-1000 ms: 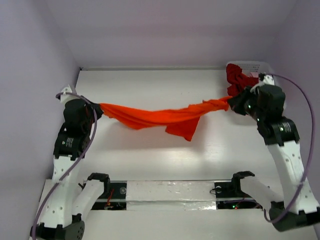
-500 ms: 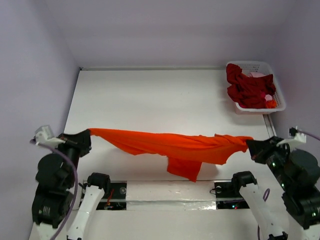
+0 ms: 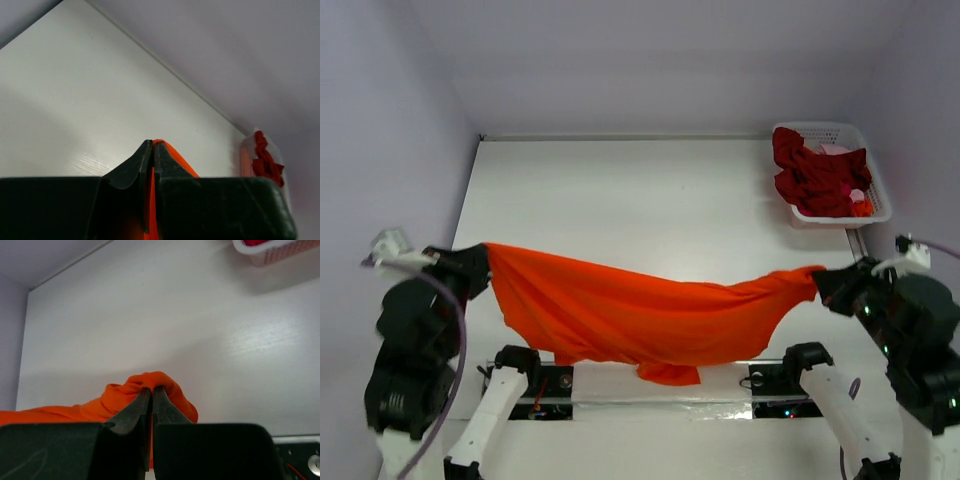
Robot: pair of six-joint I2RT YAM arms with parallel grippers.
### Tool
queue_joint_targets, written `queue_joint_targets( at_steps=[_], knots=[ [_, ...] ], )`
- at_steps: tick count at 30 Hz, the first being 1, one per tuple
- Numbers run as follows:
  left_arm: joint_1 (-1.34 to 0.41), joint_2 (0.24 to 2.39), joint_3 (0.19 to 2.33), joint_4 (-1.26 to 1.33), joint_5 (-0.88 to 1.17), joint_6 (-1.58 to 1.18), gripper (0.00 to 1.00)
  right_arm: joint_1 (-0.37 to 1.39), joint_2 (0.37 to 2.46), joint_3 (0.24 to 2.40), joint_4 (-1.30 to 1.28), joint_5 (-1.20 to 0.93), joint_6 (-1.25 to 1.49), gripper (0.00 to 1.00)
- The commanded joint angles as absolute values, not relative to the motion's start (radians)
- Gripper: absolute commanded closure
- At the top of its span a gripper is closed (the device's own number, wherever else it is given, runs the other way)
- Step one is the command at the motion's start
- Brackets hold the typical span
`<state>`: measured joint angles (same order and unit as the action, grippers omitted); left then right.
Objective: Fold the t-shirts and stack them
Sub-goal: Flatten out the tshirt
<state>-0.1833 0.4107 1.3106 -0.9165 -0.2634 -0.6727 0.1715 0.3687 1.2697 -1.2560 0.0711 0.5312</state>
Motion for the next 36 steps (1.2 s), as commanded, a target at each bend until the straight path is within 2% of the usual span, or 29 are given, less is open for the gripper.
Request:
queue_joint_targets(
  at_steps=[1,11,16,21,25,30,32,34,35,36],
  knots=[
    [-0.186,0.606,1.264,-0.792,-0.318,-0.687,1.0,0.178,0.567,1.331,-0.95,0.089,0.523,1.0],
    [-0.186,1.099,1.301,-0.48,-0.324,-0.628,1.0,0.196,1.144,1.463,-0.56,0.009,0.543,1.0],
    [-0.186,1.407,1.454,-0.416,-0.359,-0.543,1.0,0.196,1.42,1.609,-0.48,-0.06,0.531,1.0],
    [-0.141,1.638,1.603,-0.373,-0.325,-0.509,1.0,0.196,1.577,1.729,-0.454,-0.092,0.494,1.0],
    [-0.114,1.886,1.811,-0.449,-0.269,-0.488,1.0,0.196,1.712,1.856,-0.492,-0.068,0.466,1.0],
    [-0.069,2.052,1.928,-0.477,-0.219,-0.499,1.0,0.196,1.827,1.988,-0.5,-0.083,0.477,1.0],
    [-0.06,2.101,1.948,-0.472,-0.199,-0.5,0.92,0.196,1.847,2.0,-0.479,-0.09,0.495,1.0],
    [-0.04,2.166,1.982,-0.482,-0.158,-0.5,0.73,0.196,1.876,2.035,-0.472,-0.103,0.495,1.0],
    [-0.04,2.166,1.989,-0.482,-0.158,-0.5,0.73,0.196,1.89,2.036,-0.477,-0.109,0.489,1.0],
    [-0.028,2.177,1.996,-0.477,-0.152,-0.502,0.67,0.196,1.907,2.048,-0.483,-0.115,0.483,1.0]
  ],
)
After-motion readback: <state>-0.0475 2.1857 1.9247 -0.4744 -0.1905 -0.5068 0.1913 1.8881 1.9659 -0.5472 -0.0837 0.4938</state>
